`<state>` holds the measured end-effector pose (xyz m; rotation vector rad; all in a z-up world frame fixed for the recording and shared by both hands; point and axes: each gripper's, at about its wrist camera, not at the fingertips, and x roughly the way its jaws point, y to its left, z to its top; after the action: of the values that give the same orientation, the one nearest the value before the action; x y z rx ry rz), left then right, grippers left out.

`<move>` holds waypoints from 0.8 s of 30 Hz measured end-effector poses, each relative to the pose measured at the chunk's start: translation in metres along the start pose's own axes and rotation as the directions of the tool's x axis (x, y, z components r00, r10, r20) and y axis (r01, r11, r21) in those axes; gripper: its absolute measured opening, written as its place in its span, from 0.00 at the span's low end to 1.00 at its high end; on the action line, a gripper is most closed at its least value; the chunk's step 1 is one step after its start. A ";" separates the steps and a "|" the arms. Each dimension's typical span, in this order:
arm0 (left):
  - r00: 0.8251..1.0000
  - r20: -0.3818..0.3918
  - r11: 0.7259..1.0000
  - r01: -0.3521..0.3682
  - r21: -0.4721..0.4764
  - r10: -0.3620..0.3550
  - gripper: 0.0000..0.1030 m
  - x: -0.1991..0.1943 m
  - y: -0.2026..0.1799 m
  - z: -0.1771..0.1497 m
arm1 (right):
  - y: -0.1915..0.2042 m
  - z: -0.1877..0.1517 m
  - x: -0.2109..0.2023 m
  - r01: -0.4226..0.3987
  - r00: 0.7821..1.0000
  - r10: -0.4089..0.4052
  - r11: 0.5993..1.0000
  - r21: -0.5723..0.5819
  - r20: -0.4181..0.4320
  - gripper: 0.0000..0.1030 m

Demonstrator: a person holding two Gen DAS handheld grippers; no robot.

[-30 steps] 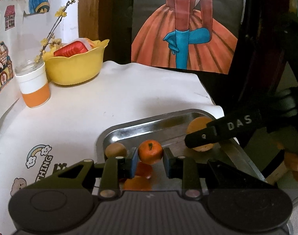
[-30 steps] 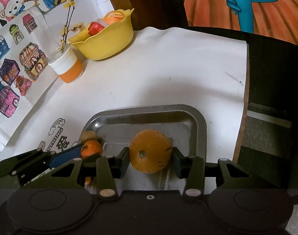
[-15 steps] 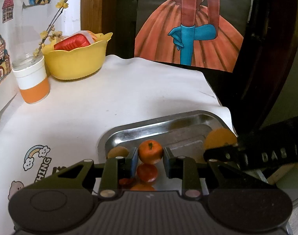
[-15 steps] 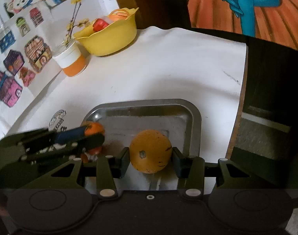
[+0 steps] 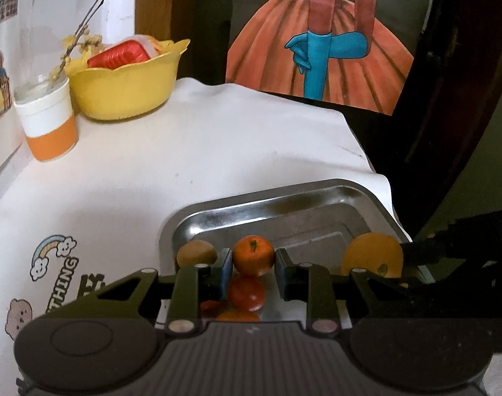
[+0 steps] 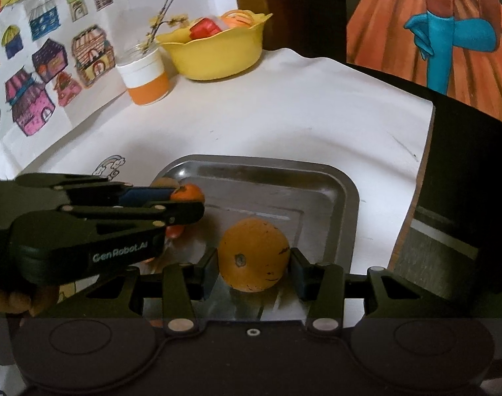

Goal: Organize fruits
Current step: 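Lower both fruits into the tray and open both tools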

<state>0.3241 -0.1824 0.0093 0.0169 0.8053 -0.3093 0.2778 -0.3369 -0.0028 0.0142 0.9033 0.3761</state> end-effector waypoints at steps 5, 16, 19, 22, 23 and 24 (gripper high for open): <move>1.000 -0.012 1.000 0.005 -0.025 -0.006 0.29 0.002 0.005 0.000 | 0.005 -0.001 0.001 0.004 1.000 -0.004 1.000 -0.027 0.000 0.46; 1.000 -0.016 0.999 0.011 -0.033 -0.012 0.29 0.003 0.006 0.001 | 0.010 -0.002 0.003 0.011 1.000 -0.010 0.999 -0.054 0.005 0.46; 1.000 -0.017 0.999 0.012 -0.035 -0.013 0.29 0.004 0.007 0.001 | 0.010 -0.002 0.003 0.012 1.000 -0.012 0.999 -0.053 0.007 0.46; 1.000 -0.018 0.999 0.013 -0.039 -0.013 0.29 0.005 0.008 0.002 | 0.010 -0.002 0.004 0.016 1.000 -0.016 0.999 -0.050 0.009 0.46; 1.000 -0.019 0.999 0.013 -0.040 -0.014 0.29 0.005 0.008 0.002 | 0.010 -0.002 0.004 0.017 1.000 -0.017 0.999 -0.049 0.010 0.46; 1.000 -0.020 0.999 0.014 -0.040 -0.014 0.29 0.005 0.007 0.002 | 0.010 -0.001 0.004 0.018 1.000 -0.018 0.999 -0.048 0.010 0.46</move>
<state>0.3305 -0.1768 0.0066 -0.0235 0.8316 -0.3064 0.2762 -0.3267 -0.0054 -0.0365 0.8844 0.3804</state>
